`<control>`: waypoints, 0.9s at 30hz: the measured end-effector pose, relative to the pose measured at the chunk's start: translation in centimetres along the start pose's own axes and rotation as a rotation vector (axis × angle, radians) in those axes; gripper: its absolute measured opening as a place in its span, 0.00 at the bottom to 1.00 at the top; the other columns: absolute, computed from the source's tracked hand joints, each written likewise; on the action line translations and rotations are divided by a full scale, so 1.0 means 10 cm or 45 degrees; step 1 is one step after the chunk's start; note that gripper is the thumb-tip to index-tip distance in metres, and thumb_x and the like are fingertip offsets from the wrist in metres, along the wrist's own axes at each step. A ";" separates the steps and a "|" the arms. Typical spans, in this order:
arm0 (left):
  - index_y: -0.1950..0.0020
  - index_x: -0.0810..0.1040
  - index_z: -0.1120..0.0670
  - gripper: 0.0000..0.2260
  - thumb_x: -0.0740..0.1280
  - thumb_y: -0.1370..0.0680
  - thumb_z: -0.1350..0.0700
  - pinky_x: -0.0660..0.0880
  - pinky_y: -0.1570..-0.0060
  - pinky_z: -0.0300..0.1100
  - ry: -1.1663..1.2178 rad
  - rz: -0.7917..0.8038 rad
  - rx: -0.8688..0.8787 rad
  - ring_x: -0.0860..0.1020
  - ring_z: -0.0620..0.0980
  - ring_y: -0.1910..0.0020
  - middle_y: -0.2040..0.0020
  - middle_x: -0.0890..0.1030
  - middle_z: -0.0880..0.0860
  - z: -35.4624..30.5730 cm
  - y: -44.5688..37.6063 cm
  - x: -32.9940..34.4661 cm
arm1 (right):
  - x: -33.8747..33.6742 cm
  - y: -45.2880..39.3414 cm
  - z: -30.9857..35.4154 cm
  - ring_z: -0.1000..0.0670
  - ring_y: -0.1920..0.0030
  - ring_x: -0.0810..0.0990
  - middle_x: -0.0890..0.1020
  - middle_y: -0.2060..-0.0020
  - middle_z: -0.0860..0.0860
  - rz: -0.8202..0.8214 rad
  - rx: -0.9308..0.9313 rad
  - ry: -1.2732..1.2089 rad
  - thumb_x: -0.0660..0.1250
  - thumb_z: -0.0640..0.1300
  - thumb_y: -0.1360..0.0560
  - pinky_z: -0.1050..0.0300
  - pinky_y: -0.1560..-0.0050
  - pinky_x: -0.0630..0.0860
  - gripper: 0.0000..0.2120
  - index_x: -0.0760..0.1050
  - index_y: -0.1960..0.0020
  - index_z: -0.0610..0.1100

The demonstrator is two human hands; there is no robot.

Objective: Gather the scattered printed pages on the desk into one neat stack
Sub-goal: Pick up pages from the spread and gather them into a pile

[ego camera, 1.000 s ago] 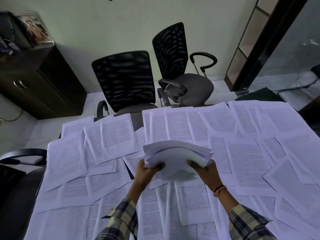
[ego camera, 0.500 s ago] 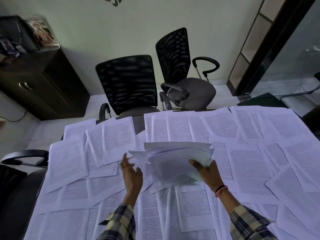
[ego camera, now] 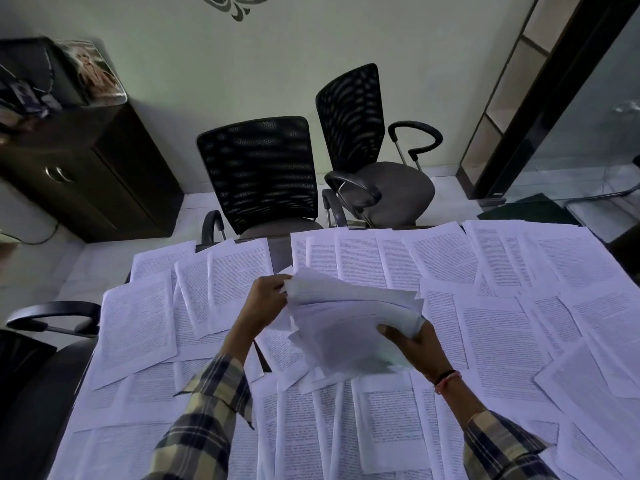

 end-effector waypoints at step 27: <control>0.69 0.71 0.58 0.12 0.61 0.27 0.55 0.72 0.63 0.54 -0.840 0.780 0.373 0.71 0.55 0.66 0.66 0.77 0.57 -1.55 -0.19 0.49 | 0.15 -0.13 0.31 0.56 0.45 0.82 0.83 0.49 0.61 0.113 -0.190 0.205 0.78 0.43 0.27 0.60 0.44 0.80 0.20 0.77 0.39 0.54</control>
Point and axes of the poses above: each hand's wrist, its own y-axis away from the middle knuckle, its own x-axis out of the palm, z = x × y, the point moved 2 cm from there along -y, towards the middle knuckle
